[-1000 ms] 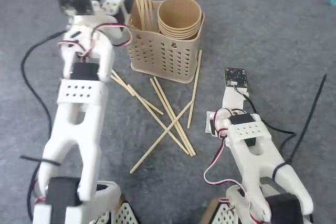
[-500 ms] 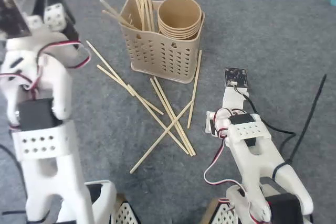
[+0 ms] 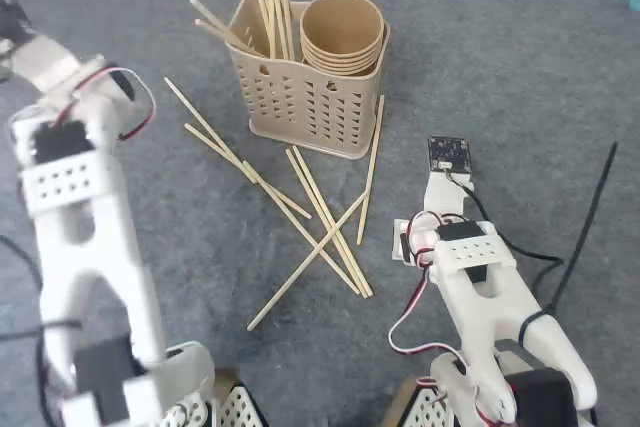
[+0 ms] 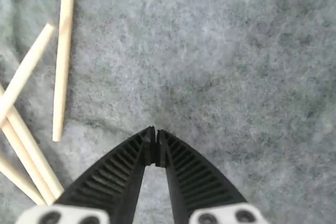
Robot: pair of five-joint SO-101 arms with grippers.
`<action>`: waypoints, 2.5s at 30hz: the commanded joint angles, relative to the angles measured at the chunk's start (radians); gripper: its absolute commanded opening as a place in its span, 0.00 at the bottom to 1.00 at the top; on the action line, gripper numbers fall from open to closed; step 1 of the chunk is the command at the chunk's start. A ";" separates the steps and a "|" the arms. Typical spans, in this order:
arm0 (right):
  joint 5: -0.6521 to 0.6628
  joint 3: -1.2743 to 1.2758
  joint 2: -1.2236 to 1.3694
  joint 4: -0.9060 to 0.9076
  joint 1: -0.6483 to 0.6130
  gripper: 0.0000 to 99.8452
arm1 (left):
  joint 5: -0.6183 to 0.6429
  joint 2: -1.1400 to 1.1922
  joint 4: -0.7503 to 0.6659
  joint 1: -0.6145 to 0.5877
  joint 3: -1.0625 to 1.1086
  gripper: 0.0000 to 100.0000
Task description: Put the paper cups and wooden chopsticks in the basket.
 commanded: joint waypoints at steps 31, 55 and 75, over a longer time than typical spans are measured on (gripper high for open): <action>-0.003 -0.006 -0.042 -0.039 0.007 0.01 | 0.101 1.458 0.629 0.178 -1.785 0.02; -0.003 -0.006 -0.042 -0.039 0.008 0.01 | 0.178 1.608 0.687 0.193 -1.903 0.29; -0.003 -0.006 -0.042 -0.039 0.008 0.01 | 0.173 1.568 0.848 0.124 -1.960 0.07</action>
